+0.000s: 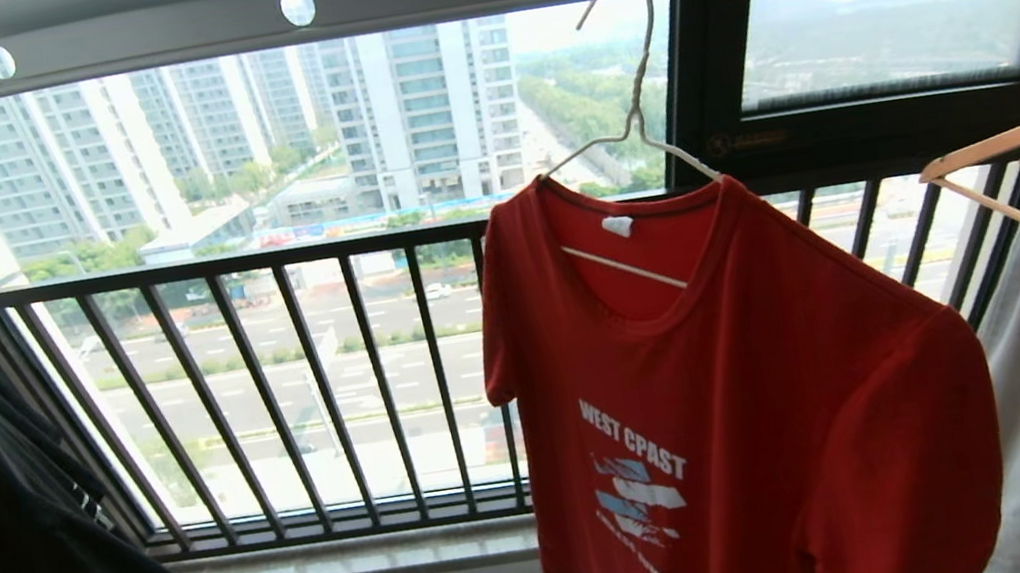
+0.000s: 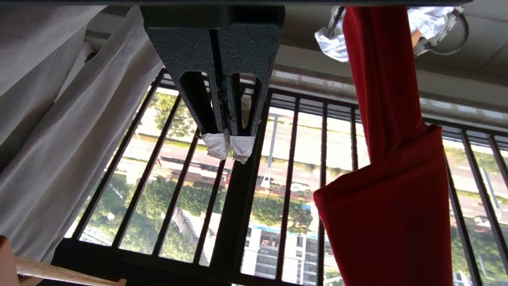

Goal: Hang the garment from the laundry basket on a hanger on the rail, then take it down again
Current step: Take the clothes off the clothes rack

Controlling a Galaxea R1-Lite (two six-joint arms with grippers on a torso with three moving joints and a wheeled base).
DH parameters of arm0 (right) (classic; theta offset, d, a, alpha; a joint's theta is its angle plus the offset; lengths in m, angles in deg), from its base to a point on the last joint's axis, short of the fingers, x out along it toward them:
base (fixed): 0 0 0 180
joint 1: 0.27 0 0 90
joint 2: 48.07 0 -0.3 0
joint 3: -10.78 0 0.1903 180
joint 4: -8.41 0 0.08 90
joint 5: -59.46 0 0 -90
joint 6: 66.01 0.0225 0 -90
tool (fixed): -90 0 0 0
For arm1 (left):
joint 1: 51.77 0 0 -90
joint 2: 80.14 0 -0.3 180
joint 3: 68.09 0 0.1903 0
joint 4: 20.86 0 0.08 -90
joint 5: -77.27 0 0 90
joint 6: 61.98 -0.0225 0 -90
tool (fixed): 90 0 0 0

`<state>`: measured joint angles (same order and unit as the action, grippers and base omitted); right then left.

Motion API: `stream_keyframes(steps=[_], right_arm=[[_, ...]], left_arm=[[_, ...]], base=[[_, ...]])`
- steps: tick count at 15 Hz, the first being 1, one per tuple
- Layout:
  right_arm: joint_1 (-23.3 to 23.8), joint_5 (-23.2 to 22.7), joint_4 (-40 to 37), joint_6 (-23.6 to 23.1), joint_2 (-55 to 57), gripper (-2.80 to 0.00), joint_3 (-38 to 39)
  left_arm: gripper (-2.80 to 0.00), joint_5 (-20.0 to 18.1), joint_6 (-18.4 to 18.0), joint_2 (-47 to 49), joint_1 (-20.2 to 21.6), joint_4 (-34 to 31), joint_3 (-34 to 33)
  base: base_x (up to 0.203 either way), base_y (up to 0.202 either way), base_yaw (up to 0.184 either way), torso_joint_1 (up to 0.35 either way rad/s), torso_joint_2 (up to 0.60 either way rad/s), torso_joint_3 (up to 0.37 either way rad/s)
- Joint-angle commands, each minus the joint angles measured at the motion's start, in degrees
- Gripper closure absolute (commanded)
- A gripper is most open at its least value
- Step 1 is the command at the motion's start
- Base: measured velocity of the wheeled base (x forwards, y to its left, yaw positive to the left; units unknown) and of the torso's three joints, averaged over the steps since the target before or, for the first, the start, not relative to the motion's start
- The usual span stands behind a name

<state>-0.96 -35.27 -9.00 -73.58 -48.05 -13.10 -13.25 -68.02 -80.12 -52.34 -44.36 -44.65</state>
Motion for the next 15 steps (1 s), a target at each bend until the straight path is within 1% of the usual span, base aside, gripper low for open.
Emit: stream_keyframes(steps=[1,3,4,6,7,8,15], right_arm=[[-0.02,4.38,-3.0,-0.67,-0.02,0.0,0.28],[-0.02,4.47,-2.79,-0.6,-0.02,0.0,0.34],[-0.02,4.35,-3.84,0.05,-0.02,0.0,0.5],[-0.02,4.23,-7.45,4.03,-0.02,0.0,0.12],[-0.02,4.45,-6.67,5.68,-0.02,0.0,0.22],[-0.02,4.65,-5.95,6.25,-0.02,0.0,0.43],[-0.02,4.65,-5.87,6.25,-0.02,0.0,0.43]], left_arm=[[0.0,0.0,0.0,-0.02,0.05,-0.04,-0.07],[0.0,0.08,0.65,-0.02,0.05,-0.06,-0.07],[0.0,0.15,1.38,-0.02,0.01,-0.08,-0.07],[0.0,0.4,3.45,-0.02,0.04,-0.04,-0.07],[0.0,0.43,5.13,-0.02,0.0,0.03,-0.07],[0.0,0.52,6.11,-0.02,0.05,0.05,-0.07],[0.0,0.52,6.04,-0.02,0.05,0.05,-0.07]], base=[[0.0,0.0,0.0,0.0,0.0,0.0],[0.0,0.0,0.0,0.0,0.0,0.0],[0.0,0.0,0.0,0.0,0.0,0.0],[0.0,0.0,0.0,0.0,0.0,0.0],[0.0,0.0,0.0,0.0,0.0,0.0],[0.0,0.0,0.0,0.0,0.0,0.0],[0.0,0.0,0.0,0.0,0.0,0.0]])
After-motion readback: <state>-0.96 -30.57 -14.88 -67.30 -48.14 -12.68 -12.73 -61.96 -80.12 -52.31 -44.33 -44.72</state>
